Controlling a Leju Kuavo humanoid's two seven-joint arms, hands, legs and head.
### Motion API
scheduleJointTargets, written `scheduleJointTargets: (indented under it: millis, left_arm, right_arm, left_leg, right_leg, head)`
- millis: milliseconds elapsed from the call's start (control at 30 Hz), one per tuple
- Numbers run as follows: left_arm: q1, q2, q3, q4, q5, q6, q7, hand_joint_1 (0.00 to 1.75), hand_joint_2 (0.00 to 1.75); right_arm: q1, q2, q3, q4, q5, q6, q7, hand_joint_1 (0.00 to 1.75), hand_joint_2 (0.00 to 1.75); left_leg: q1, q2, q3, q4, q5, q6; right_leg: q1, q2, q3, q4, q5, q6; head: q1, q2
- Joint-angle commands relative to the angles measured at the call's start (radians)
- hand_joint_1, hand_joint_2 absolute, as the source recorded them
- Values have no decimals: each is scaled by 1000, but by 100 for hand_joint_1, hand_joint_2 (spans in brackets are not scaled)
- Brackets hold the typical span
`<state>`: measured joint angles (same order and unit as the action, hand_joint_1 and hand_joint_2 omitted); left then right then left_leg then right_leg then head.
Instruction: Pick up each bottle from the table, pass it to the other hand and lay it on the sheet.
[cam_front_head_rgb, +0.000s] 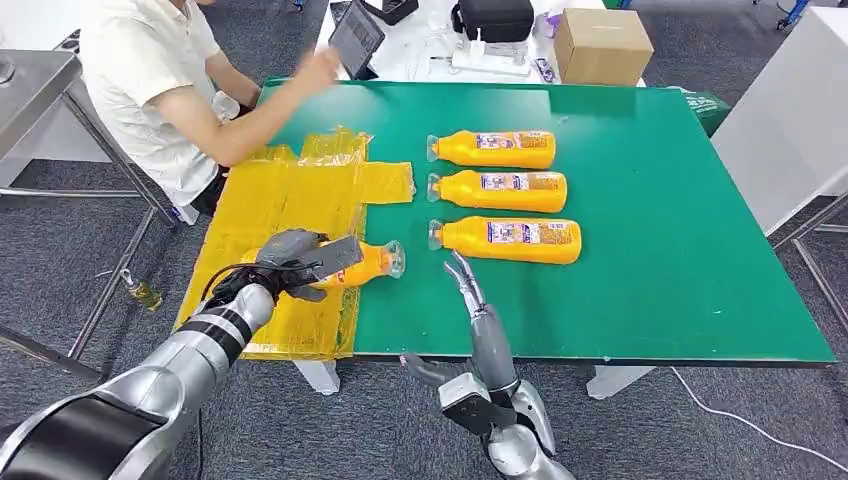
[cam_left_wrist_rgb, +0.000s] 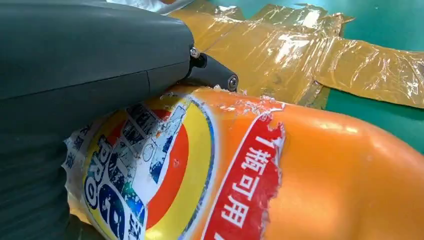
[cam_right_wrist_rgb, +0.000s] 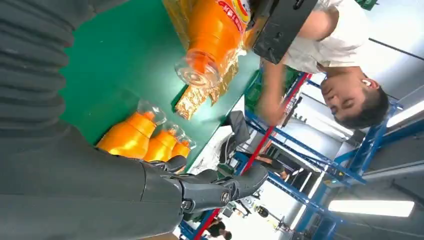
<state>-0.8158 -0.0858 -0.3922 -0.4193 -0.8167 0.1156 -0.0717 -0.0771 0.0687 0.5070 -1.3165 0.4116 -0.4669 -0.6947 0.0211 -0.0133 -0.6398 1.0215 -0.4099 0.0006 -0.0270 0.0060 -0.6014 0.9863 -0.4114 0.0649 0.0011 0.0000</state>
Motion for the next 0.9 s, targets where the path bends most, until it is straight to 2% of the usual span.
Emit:
scheduleJointTargets:
  millis: [33, 133, 167, 300, 467, 633, 733, 900]
  left_arm:
    - [-41, -5, 2, 95, 4, -11, 5, 159, 175]
    - [-41, -5, 2, 95, 4, -11, 5, 159, 175]
    - [-33, -3, 8, 97, 5, -40, -5, 0, 175]
    - [-35, -5, 7, 103, 10, -93, -35, 0, 175]
    - [-33, -2, -10, 101, -2, -123, -57, 0, 175]
    - [-32, -24, -89, 63, -105, 27, -45, 0, 175]
    - [-36, -39, -113, 50, -133, 29, -43, 0, 175]
    - [-3, -73, -62, 32, -64, 5, -82, 0, 175]
  right_arm:
    - [-38, 2, -17, 77, -3, 6, -3, 0, 175]
    - [-38, 2, -17, 77, -3, 6, -3, 0, 175]
    - [-42, -11, -8, 92, -7, -5, -3, 0, 175]
    - [-53, -23, -8, 116, -18, -14, -3, 0, 175]
    - [-64, -34, -4, 140, -36, -22, -3, 0, 175]
    - [-72, -35, -5, 169, -42, -29, -3, 0, 175]
    - [-69, -37, -9, 167, -39, -22, -3, 0, 175]
    - [-64, -27, -12, 166, -44, -28, -3, 0, 175]
  left_leg:
    - [0, 2, 3, 0, -1, 1]
    - [0, 2, 3, 0, -1, 1]
    - [1, 4, 8, -1, -3, 2]
    - [0, 2, 3, -1, -1, 1]
    - [1, 3, 7, -1, -3, 2]
    - [0, 1, 4, -1, -1, 1]
    - [0, -1, 2, 0, 0, 1]
    - [0, 1, 3, -1, -1, 1]
  right_leg:
    - [1, 1, 2, -1, 0, -2]
    - [1, 1, 3, -1, 0, -2]
    - [2, 1, 8, -2, -1, -5]
    - [1, 1, 3, -1, 0, -2]
    - [2, 1, 7, -2, -1, -4]
    - [1, 0, 5, -1, -1, -3]
    - [1, -2, 3, -1, -1, -2]
    - [1, -1, 4, -1, -1, -2]
  head:
    - [0, 0]
    - [0, 0]
    - [0, 0]
    - [0, 0]
    - [0, 0]
    - [0, 0]
    - [0, 0]
    - [0, 0]
